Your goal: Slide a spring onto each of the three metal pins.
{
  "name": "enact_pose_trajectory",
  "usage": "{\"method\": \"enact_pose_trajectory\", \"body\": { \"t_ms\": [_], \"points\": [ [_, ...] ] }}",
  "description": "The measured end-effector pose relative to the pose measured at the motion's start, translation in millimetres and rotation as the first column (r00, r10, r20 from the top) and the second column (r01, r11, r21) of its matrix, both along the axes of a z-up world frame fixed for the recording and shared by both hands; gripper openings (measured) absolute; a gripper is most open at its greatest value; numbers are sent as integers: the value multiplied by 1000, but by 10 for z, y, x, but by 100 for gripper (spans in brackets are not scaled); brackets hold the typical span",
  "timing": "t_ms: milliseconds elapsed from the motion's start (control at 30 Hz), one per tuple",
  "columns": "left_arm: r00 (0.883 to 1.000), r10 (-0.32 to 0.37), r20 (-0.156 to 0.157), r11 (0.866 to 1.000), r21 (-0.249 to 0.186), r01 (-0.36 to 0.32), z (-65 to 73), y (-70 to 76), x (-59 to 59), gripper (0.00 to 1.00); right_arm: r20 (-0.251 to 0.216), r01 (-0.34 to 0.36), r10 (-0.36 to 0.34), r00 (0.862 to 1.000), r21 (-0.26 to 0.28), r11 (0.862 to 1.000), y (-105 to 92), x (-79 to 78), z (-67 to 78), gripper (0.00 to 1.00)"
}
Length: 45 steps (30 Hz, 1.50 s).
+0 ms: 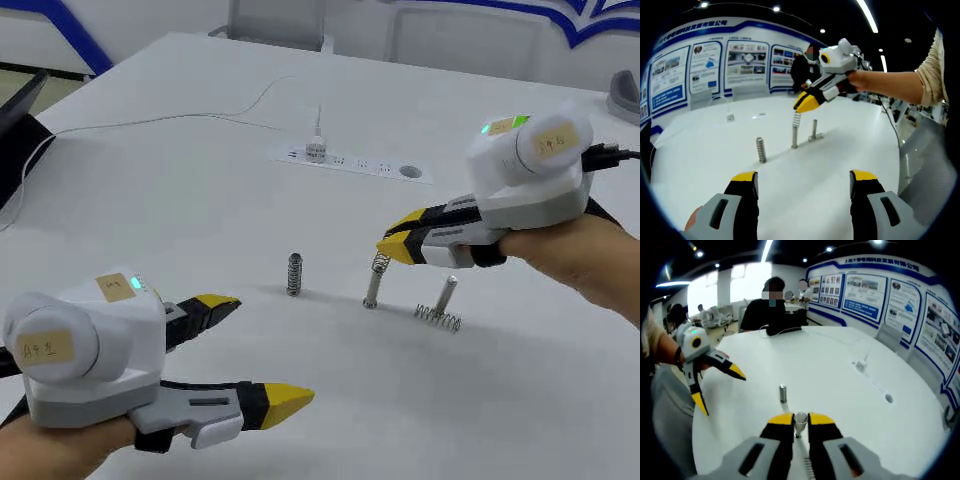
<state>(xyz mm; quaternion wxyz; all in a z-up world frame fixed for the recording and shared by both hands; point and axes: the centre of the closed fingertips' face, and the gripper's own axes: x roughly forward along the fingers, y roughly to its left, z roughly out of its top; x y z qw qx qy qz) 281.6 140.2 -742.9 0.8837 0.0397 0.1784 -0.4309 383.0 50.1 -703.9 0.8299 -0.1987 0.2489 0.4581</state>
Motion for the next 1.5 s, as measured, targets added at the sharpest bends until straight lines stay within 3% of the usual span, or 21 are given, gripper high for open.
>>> {"method": "enact_pose_trajectory", "body": {
  "t_ms": [333,1000,1500],
  "points": [
    [1000,0,-2,1000,0,0,-20,-2,8,75,-17,-2,1,1000,-9,1000,11,31,-74,12],
    [1000,-9,-7,1000,4,9,-43,-22,-8,74,-69,14,-18,997,-48,999,45,40,-403,12],
    [1000,-8,-5,1000,4,8,-38,-19,-8,74,-92,43,-48,995,-55,998,33,52,-558,12]
  ]
}}
